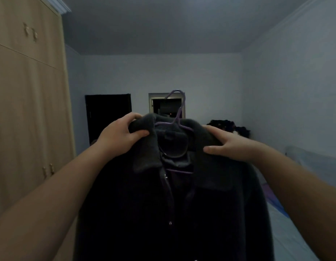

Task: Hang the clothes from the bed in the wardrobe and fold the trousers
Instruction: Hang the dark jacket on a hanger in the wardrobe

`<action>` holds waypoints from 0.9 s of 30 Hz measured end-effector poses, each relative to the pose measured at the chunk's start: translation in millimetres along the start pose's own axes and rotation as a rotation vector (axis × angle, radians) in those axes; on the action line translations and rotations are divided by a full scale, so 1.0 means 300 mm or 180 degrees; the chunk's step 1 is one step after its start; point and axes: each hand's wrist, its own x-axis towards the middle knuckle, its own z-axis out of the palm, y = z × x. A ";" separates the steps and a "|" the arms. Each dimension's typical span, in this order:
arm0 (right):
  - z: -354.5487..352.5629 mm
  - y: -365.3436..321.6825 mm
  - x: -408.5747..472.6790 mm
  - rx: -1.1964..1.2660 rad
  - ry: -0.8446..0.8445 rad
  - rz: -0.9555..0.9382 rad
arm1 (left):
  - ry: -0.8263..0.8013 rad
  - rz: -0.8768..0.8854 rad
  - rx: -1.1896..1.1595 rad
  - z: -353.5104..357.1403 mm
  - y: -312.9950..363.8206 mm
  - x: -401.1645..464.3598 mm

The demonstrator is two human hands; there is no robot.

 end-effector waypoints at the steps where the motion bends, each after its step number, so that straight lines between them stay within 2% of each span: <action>1: -0.015 -0.022 0.000 -0.0201 -0.0142 0.0060 | -0.0044 -0.0005 0.0031 -0.003 -0.004 0.002; 3: -0.044 -0.068 0.013 -0.0613 -0.0199 0.0113 | -0.0133 0.0028 0.0112 -0.013 0.006 0.015; 5: -0.068 -0.104 0.043 -0.0735 0.0019 -0.0020 | -0.0103 0.0124 0.0245 -0.033 0.035 0.045; 11: -0.129 -0.162 0.119 -0.1110 0.2013 -0.0824 | 0.0370 0.0646 0.0855 -0.170 0.165 0.160; 14: -0.158 -0.195 0.121 -0.1178 0.2325 -0.1053 | 0.0531 0.0974 0.1225 -0.257 0.216 0.172; 16: -0.178 -0.215 0.111 -0.1230 0.2234 -0.1234 | 0.0672 0.1137 0.1525 -0.303 0.229 0.147; 19: -0.191 -0.252 0.093 -0.1210 0.1739 -0.1451 | 0.0836 0.1201 0.1824 -0.356 0.229 0.079; 24: -0.129 -0.310 0.090 0.0125 0.0327 -0.1690 | 0.0887 0.0945 0.2124 -0.432 0.226 -0.063; 27: -0.052 -0.337 0.123 0.0533 -0.0130 -0.1783 | 0.0801 0.0602 0.2225 -0.467 0.228 -0.169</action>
